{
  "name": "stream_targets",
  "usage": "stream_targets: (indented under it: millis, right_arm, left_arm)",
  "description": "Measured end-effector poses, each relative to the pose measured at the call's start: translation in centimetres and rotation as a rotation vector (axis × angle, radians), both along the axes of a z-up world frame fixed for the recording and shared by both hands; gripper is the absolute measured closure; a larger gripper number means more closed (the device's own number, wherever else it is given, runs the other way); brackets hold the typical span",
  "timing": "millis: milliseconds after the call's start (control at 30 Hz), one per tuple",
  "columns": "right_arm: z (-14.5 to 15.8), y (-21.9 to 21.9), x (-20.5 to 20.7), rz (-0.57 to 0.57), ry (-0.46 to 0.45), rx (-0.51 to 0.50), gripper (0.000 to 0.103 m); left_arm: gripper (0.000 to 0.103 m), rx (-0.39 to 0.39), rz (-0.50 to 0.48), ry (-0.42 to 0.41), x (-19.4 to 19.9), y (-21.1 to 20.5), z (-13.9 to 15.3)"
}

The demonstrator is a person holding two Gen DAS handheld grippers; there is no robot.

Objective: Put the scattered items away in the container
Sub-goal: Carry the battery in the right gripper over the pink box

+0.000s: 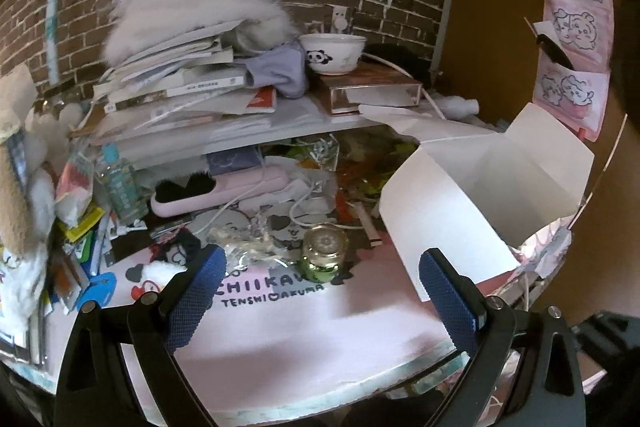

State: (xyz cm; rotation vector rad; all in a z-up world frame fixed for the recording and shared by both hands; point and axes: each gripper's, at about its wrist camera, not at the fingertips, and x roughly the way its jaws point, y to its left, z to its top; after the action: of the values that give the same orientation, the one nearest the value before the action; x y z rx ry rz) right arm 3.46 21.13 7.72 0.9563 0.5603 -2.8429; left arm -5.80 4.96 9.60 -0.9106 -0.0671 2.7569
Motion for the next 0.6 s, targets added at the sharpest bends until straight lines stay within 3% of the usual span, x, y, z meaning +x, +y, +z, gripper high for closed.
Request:
stream_targets:
  millis: [333,600]
  right_arm:
    - [4.5,0.6,-0.5,-0.028,0.151,0.019,0.092]
    - [5.7,2.2,-5.2,-0.105,0.159,0.041,0.092]
  left_arm:
    - [0.006,-0.006,-0.002,0.008,0.0,0.3,0.2]
    - [0.006,-0.004,0.01,0.029,-0.1,0.0,1.1]
